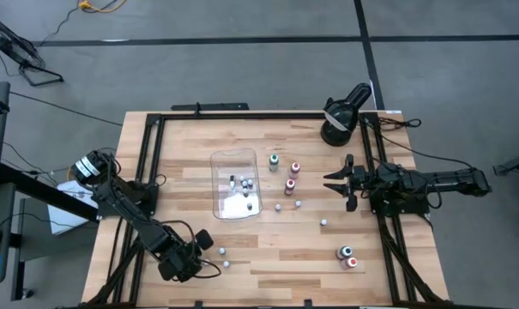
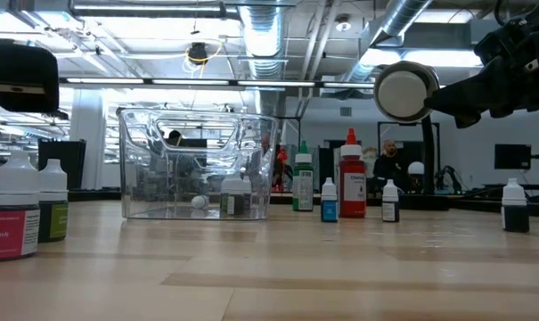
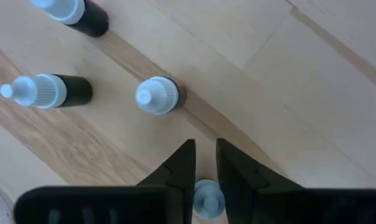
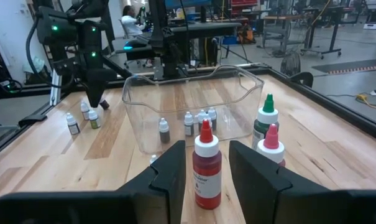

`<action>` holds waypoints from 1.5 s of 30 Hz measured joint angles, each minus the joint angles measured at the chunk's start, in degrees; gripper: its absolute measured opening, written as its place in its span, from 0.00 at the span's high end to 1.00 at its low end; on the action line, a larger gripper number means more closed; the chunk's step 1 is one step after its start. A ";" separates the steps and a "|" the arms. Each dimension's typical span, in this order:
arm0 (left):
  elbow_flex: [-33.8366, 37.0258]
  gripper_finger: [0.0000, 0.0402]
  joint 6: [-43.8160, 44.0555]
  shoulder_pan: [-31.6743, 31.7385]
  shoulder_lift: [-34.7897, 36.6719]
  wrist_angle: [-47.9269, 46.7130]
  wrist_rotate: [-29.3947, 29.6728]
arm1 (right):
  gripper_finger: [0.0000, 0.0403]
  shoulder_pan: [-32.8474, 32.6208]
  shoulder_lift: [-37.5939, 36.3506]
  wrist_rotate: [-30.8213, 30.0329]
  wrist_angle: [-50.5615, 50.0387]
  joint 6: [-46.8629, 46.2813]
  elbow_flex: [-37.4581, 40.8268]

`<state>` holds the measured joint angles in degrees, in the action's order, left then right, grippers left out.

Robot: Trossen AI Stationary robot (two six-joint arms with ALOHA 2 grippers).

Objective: Pick & Place food coloring
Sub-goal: Put the small brown food coloring bottle into the transparent bin

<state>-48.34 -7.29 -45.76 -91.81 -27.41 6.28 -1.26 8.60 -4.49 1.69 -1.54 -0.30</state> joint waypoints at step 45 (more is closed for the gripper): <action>-0.04 0.91 20.01 15.39 33.83 1.04 20.54 | 0.72 0.02 0.00 0.00 -0.02 0.00 0.00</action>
<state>-48.38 12.72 -30.37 -57.98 -26.37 26.82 -1.24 8.60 -4.49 1.67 -1.54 -0.29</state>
